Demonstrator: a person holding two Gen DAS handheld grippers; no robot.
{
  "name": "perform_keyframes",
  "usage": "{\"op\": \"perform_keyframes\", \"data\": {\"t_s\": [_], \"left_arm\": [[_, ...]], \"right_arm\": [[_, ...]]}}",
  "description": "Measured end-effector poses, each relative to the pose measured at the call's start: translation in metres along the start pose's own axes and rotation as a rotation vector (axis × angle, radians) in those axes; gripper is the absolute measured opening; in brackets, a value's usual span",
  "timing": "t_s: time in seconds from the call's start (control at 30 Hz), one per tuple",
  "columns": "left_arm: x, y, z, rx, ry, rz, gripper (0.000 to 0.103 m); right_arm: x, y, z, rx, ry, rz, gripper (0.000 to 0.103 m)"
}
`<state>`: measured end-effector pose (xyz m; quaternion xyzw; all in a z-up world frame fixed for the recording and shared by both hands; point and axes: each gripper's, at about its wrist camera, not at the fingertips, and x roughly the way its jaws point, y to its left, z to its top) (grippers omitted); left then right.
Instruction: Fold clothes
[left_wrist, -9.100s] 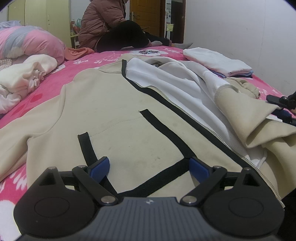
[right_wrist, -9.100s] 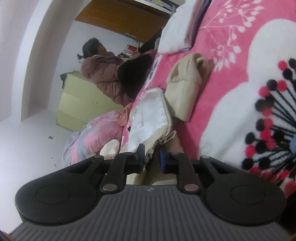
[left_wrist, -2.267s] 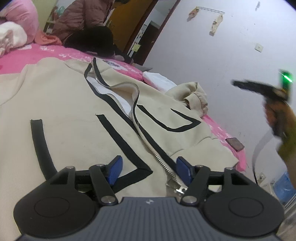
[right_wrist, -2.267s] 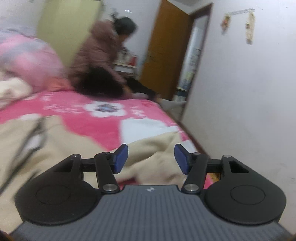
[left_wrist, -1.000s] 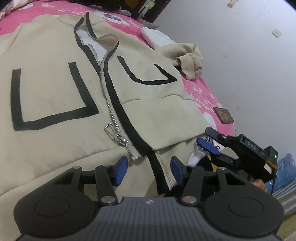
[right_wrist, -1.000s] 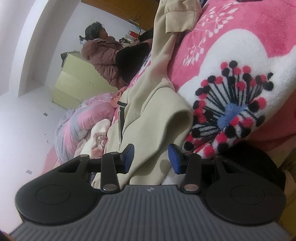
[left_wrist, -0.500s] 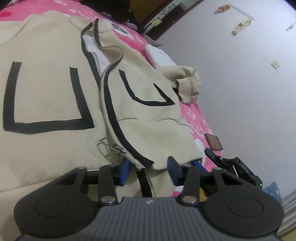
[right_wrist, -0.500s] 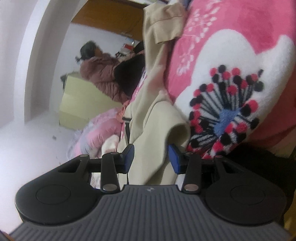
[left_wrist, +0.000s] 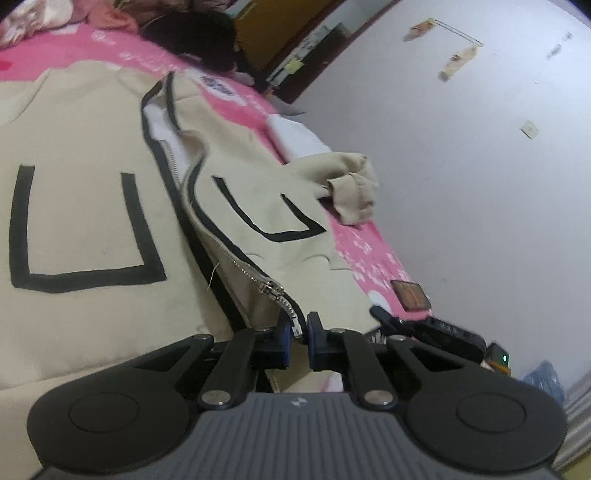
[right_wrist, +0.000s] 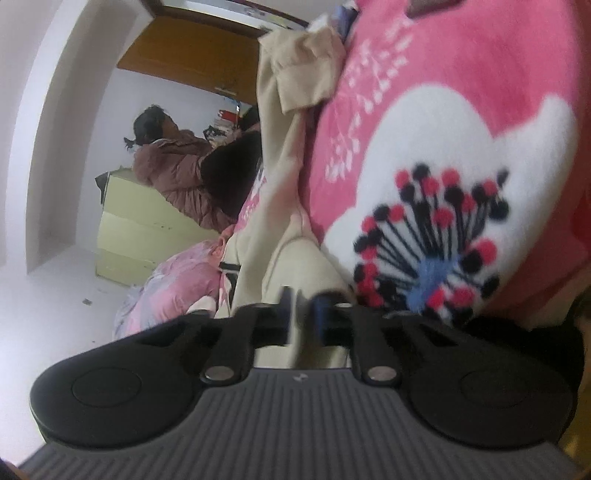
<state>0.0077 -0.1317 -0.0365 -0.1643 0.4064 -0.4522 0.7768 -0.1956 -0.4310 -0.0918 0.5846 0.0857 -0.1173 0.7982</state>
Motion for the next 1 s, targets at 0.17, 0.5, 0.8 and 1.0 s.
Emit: {"op": "perform_keyframes", "data": {"t_s": [0.17,0.5,0.8,1.0], "left_arm": [[0.005,-0.001,-0.016,0.024,0.064,0.008,0.009],[0.020,-0.002,-0.031,0.046,0.138,0.014,0.008],[0.030,0.006,-0.039,0.052,0.180,0.026,0.008],[0.036,0.010,-0.041,0.073,0.177,0.009,0.008]], "right_arm": [[-0.014,0.017,0.003,-0.127,-0.054,0.002,0.001],[-0.027,0.016,0.006,-0.205,-0.061,-0.077,0.001],[-0.025,0.008,0.003,-0.228,-0.026,-0.167,0.004],[-0.038,0.041,0.003,-0.458,0.042,-0.270,0.020]]}}
